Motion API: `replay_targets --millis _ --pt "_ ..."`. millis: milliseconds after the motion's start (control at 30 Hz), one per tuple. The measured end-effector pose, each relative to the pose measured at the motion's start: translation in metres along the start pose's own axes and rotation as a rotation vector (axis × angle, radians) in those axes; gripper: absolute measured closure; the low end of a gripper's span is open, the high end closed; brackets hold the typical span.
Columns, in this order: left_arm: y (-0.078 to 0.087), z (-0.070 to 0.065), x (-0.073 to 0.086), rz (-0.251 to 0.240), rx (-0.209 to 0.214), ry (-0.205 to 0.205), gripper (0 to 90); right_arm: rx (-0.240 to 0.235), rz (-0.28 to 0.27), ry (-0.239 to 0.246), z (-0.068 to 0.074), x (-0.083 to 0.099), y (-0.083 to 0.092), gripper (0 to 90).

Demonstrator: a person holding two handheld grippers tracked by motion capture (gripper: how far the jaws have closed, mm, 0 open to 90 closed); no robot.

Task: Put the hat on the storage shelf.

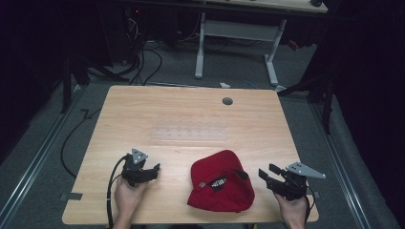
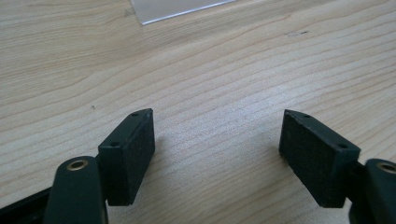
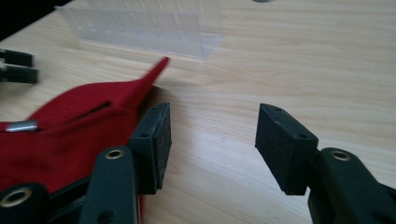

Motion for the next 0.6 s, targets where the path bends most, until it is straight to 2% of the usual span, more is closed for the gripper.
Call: replay_targets --millis 267,367,600 --pt "0.000 0.000 0.000 -0.002 -0.001 0.002 27.1 -0.081 -0.029 0.034 0.028 -0.014 0.006 43.1" --pt "0.000 0.000 0.000 -0.002 -0.002 0.002 27.1 -0.125 -0.043 0.039 0.038 -0.018 0.007 41.8" --pt "0.000 0.000 0.000 -0.002 -0.002 0.002 27.1 -0.155 -0.002 0.070 0.051 -0.013 -0.003 39.5"
Point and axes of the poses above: each handheld gripper's, and its own axes: y roughly backward along the jaws, x roughly out of its underside, z roughly to its left, the point moved 7 cm from there along -y, roughly forward along the jaws, and after that the axes turned 5 degrees about -x, right-handed, at the moved point
